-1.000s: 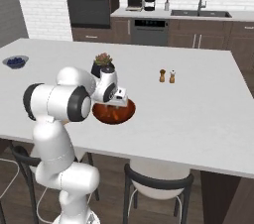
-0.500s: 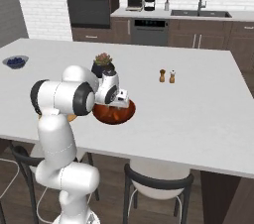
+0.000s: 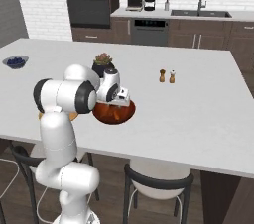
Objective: Pick the chicken drumstick and carrot from their plates and place them in the bowl. Then put the bowl in the fridge.
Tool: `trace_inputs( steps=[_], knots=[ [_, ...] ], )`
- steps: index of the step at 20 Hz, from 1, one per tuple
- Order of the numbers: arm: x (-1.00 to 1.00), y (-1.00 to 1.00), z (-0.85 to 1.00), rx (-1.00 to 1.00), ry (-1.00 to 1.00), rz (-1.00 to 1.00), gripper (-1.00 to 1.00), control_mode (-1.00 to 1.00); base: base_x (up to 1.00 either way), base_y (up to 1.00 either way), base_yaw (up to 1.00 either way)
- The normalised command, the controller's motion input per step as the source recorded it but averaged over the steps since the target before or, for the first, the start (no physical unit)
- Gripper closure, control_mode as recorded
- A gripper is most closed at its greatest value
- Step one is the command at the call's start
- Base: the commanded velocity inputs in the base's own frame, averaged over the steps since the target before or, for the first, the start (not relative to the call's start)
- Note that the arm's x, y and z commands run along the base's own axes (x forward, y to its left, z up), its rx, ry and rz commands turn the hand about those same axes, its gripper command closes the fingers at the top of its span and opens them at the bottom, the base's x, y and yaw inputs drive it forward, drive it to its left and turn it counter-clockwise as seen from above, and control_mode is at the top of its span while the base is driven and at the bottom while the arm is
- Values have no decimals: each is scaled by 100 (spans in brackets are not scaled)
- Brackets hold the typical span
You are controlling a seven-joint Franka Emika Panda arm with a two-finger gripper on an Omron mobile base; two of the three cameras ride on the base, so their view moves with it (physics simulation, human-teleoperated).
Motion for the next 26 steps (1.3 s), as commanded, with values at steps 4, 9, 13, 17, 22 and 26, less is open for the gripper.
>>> trace_inputs(
  steps=[4, 9, 13, 17, 22, 26],
  knots=[
    [0, -8, 7, 4, 1, 0, -100, -100, 0, 0, 0],
    [-27, -14, 59, 12, -7, 0, -100, -100, 0, 0, 0],
    [-48, -65, 51, 13, -1, -1, -100, -100, 0, 0, 0],
    [-13, -77, 1, 6, 0, -1, -100, -100, 0, 0, 0],
    [-1, -45, -15, 0, 0, -1, -100, -100, 0, 0, 0],
    [0, -28, -22, 1, 1, 0, -100, -100, 0, 0, 0]
  ],
)
